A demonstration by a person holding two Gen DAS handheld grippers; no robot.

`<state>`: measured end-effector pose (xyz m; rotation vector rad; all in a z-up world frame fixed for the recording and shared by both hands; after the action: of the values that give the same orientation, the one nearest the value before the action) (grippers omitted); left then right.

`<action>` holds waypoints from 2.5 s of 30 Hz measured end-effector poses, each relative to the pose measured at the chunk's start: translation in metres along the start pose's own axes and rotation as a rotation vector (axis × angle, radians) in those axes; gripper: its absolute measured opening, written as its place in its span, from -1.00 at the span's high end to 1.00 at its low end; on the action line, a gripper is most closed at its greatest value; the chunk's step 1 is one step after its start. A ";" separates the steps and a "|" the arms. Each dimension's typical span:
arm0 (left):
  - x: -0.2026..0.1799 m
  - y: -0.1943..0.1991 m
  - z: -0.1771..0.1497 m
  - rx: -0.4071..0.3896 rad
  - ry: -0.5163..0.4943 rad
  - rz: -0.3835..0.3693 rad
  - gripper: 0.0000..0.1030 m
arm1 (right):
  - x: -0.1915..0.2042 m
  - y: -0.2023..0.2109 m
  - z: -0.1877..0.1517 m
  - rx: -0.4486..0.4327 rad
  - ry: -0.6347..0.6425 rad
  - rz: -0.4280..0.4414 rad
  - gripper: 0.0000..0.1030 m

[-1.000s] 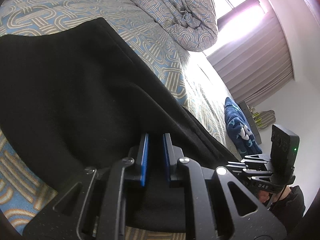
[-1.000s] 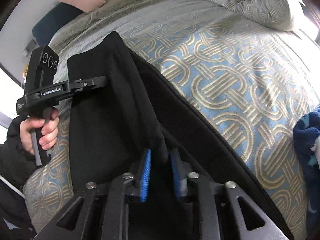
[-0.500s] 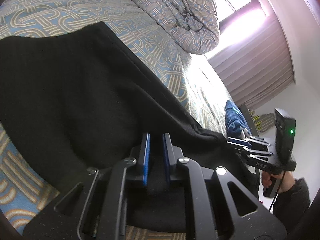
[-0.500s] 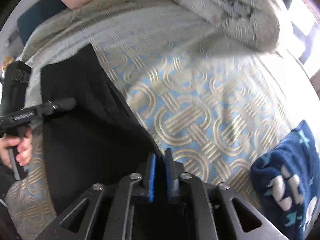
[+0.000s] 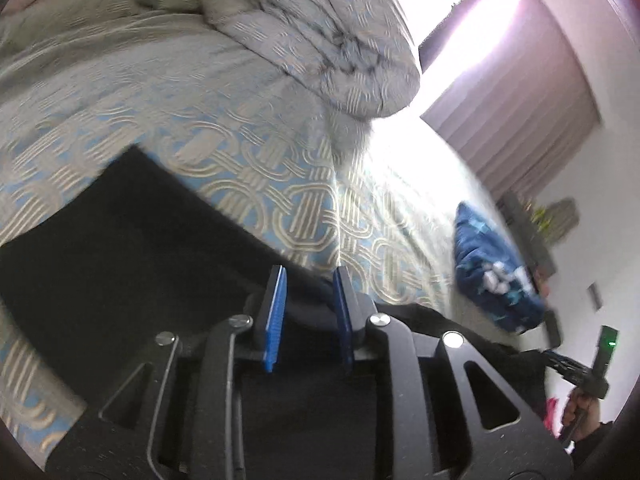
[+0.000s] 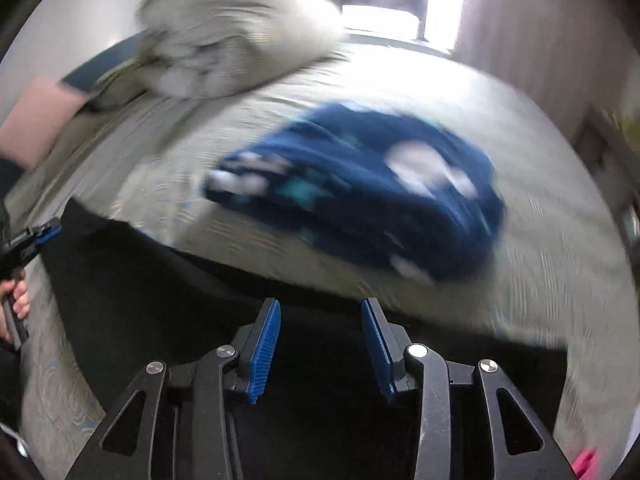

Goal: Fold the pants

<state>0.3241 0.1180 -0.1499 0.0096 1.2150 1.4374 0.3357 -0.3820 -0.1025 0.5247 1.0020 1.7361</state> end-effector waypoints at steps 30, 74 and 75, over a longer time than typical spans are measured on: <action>-0.010 -0.042 -0.002 -0.056 -0.143 0.216 0.61 | 0.064 -0.034 0.012 -0.156 -0.163 -0.109 0.20; 0.134 0.032 0.019 0.185 0.531 -0.169 -0.50 | 0.198 0.046 -0.110 -0.173 -0.301 0.146 -0.37; 0.131 0.029 0.022 0.187 0.527 -0.162 -0.49 | 0.202 0.042 -0.106 -0.169 -0.295 0.152 -0.37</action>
<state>0.2766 0.2351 -0.2012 -0.3516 1.7344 1.2142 0.1563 -0.2429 -0.1495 0.7377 0.6154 1.7937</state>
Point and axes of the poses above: each gripper's, at about its wrist camera, not at the fingertips, and y roughly against the way its jaws point, x to its left, z to its top, the point moved 3 cm from there along -y, roughly the way its jaws point, and after that the axes turned 13 degrees about y, right-handed, at the moved point
